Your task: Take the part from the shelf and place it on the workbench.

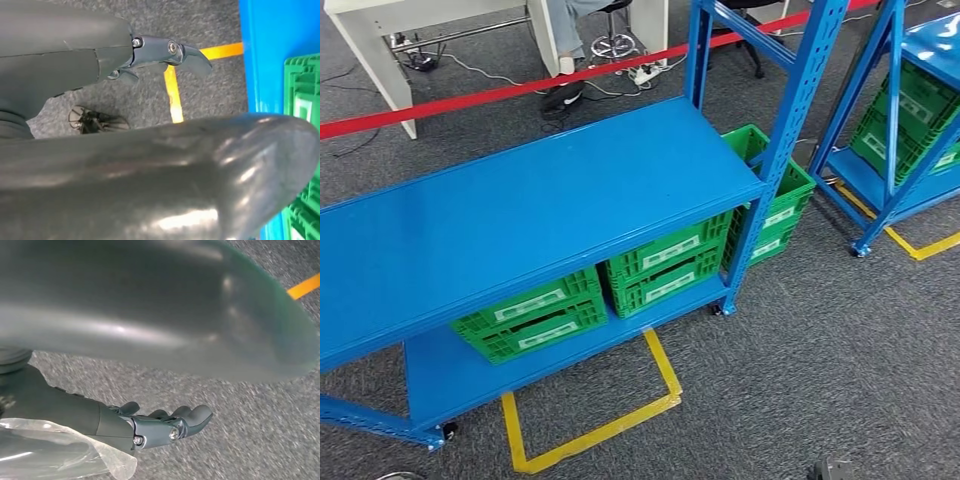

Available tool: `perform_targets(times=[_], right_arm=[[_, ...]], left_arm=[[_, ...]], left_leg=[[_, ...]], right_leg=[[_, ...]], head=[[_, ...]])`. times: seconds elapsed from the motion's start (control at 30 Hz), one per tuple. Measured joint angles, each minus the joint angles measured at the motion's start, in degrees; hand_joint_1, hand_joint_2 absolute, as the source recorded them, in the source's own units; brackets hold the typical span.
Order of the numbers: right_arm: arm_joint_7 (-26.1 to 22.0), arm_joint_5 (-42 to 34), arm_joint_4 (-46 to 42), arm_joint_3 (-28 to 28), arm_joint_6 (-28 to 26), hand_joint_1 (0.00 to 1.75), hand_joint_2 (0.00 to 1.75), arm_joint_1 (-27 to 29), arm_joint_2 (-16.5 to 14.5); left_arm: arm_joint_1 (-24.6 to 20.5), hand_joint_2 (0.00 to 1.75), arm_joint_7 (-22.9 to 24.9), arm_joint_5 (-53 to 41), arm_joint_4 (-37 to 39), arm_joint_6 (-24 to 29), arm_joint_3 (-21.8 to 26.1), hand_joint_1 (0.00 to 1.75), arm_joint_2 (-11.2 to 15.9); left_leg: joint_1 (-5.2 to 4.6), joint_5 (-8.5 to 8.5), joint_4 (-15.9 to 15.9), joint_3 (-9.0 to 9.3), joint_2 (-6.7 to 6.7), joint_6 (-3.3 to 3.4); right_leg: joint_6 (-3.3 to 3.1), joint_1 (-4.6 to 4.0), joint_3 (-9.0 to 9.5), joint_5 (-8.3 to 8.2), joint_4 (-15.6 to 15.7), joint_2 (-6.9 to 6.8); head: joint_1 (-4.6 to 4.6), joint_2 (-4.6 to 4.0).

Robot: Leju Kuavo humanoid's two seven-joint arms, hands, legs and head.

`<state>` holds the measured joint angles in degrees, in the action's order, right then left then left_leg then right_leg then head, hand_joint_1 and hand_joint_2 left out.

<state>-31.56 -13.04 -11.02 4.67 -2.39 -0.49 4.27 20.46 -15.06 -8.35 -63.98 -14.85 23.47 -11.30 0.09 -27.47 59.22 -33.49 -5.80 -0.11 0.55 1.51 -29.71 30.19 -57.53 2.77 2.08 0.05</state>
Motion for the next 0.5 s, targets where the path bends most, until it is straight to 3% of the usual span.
perform_targets(times=[0.07,0.1,0.17,0.2,0.23,0.3,0.37,0.43,0.5], right_arm=[[0.53,0.35,0.12,0.10,0.78,0.00,0.00,0.10,0.03],[1.29,0.75,0.21,0.13,1.68,0.00,0.00,0.26,0.07],[4.10,1.88,0.41,-0.08,4.30,0.00,0.00,0.47,0.25],[5.79,2.46,0.48,-0.33,5.86,0.00,0.00,0.47,0.41],[7.35,3.07,0.53,-0.69,7.50,0.00,0.00,0.43,0.59],[9.63,4.18,0.63,-1.53,10.69,0.00,0.00,0.45,0.90],[11.11,5.12,0.86,-2.47,13.73,0.00,0.00,0.57,1.18],[11.50,5.78,1.72,-3.31,16.31,0.00,0.00,0.60,1.45],[10.65,6.33,3.46,-3.97,17.84,0.00,0.00,0.72,1.56]], left_arm=[[0.13,0.00,0.15,1.23,-0.20,1.18,-0.99,0.00,0.44],[0.00,0.00,0.37,2.06,-0.25,2.14,-1.54,0.00,0.70],[-0.31,0.00,1.25,3.62,-0.21,4.37,-2.75,0.00,1.10],[-0.47,0.00,1.72,4.19,-0.12,5.39,-3.28,0.00,1.29],[-0.70,0.00,2.05,4.72,0.03,6.32,-3.74,0.00,1.44],[-1.14,0.00,2.13,5.69,0.40,7.79,-4.32,0.00,1.79],[-1.40,0.00,1.92,6.56,0.81,8.87,-4.69,0.00,2.05],[-1.46,0.00,1.62,7.21,1.35,9.86,-4.91,0.00,2.10],[-1.46,0.00,1.31,7.58,1.93,10.60,-4.93,0.00,2.00]], left_leg=[[-0.04,-3.32,5.79,-2.59,3.38,-0.48],[0.01,-5.14,9.70,-4.37,4.44,-0.65],[0.07,-6.41,14.50,-6.53,5.22,-0.67],[0.06,-5.42,13.84,-6.11,5.36,-0.49],[-0.01,-3.64,11.15,-4.69,5.50,-0.15],[-0.38,-0.55,3.63,-0.64,6.03,1.14],[-0.80,-0.12,-0.71,1.65,6.54,2.11],[-0.89,-0.45,-1.69,2.05,6.53,2.36],[-0.55,-0.06,-2.65,2.64,6.34,2.51]], right_leg=[[-0.60,-0.19,0.06,0.01,0.06,-1.61],[-0.81,-0.35,0.07,0.09,0.05,-2.57],[-1.04,-0.67,0.14,0.27,0.04,-4.44],[-1.08,-0.84,0.22,0.35,0.04,-5.13],[-1.07,-1.03,0.35,0.43,0.05,-5.66],[-0.92,-1.37,0.44,0.65,0.09,-6.44],[-0.50,-1.47,0.18,0.87,0.14,-7.03],[0.11,-1.44,0.36,0.95,0.32,-7.35],[0.67,-1.40,0.35,1.81,-0.60,-6.10]], head=[[-0.40,-0.01],[-0.53,-0.01],[-0.54,-0.01],[-0.54,-0.01],[-0.55,-0.01],[-0.48,-0.01],[-0.45,-0.01],[-0.49,-0.01],[-0.38,-0.01]])
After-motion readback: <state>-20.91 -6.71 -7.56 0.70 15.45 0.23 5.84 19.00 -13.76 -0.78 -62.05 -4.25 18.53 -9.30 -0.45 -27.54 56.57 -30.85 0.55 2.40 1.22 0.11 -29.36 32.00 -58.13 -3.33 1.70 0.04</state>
